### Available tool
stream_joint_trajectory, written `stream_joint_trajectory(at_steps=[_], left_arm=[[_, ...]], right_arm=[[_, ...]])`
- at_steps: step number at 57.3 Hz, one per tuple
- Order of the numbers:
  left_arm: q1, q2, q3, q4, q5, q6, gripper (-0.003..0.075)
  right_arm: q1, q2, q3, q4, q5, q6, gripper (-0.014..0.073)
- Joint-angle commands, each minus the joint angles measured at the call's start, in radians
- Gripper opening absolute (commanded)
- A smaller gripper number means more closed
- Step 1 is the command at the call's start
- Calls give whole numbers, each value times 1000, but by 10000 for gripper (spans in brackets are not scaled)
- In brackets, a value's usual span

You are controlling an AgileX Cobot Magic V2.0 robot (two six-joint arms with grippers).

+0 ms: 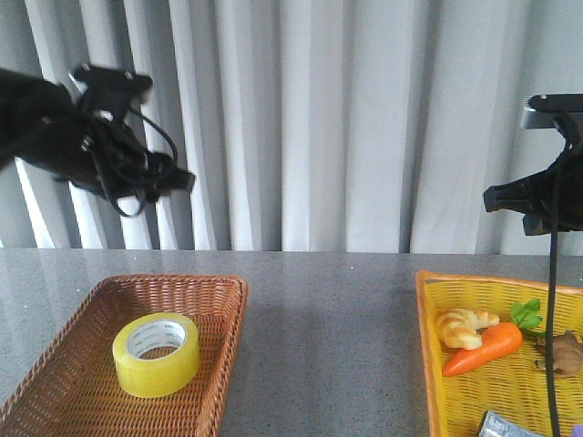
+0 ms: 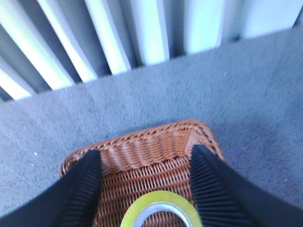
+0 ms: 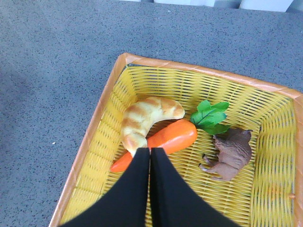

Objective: Transfer tape with both arms
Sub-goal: 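Open the left gripper and raise it away from the basket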

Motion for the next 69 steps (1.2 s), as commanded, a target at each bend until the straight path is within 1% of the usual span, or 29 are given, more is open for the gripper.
stream_joint_trajectory(at_steps=[1, 8, 10, 11, 21, 25, 69], left_arm=[[-6, -103, -31, 8, -63, 1, 252], [-6, -152, -31, 8, -59, 0, 54], [-6, -163, -31, 8, -59, 0, 4], [-6, -169, -31, 8, -59, 1, -8], [-6, -194, -31, 8, -57, -3, -7], [-6, -192, -31, 8, -42, -4, -7], [-6, -182, -30, 8, -42, -4, -6]], right_arm=[[-6, -38, -24, -3, -51, -3, -7], [-6, -38, -24, -3, -51, -3, -7], [-6, -38, -24, -3, -51, -3, -7], [-6, -38, -24, -3, -51, -3, -7], [-6, -38, -24, -3, -51, -3, -7], [-6, -38, -24, -3, -51, -3, -7], [-6, -38, -24, -3, -51, -3, -7]])
